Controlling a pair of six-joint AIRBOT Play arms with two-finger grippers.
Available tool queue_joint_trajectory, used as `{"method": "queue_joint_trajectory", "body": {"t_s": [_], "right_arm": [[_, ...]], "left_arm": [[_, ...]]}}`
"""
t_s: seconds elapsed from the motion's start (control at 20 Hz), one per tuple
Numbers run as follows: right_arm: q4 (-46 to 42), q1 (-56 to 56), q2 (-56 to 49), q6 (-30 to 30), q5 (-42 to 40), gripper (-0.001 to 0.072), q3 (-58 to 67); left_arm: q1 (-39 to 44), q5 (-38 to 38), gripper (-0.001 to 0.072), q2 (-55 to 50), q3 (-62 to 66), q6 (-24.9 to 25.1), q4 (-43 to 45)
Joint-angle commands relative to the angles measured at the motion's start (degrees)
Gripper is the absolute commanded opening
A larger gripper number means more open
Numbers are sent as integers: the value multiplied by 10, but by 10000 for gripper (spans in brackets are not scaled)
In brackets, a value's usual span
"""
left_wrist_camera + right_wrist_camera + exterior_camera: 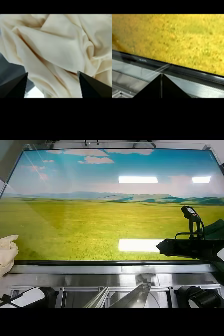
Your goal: Fold the shirts.
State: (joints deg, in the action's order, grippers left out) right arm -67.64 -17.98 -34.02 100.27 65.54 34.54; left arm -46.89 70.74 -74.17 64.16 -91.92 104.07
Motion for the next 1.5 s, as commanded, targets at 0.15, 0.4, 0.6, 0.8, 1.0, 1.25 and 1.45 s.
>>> {"method": "queue_joint_trajectory", "body": {"t_s": [0.15, 0.4, 0.6, 0.8, 1.0, 1.25, 1.45], "right_arm": [[0, -1, 0, 0, 0, 19, 0], [0, -1, 0, 0, 0, 19, 0], [0, -1, 0, 0, 0, 19, 0], [0, -1, 0, 0, 0, 19, 0], [0, -1, 0, 0, 0, 19, 0], [0, -1, 0, 0, 0, 19, 0], [0, -1, 0, 0, 0, 19, 0]], "left_arm": [[-5, 54, 720, -89, 46, -1, -33], [2, 94, 43, -123, 6, 31, -37], [71, 54, 6, -109, 36, 71, -142], [216, 32, 14, -65, 172, 179, -489], [368, 74, 15, -50, 299, 237, -693], [505, 76, 15, -51, 257, 235, -638], [564, -23, 13, -57, 108, 242, -616]]}}
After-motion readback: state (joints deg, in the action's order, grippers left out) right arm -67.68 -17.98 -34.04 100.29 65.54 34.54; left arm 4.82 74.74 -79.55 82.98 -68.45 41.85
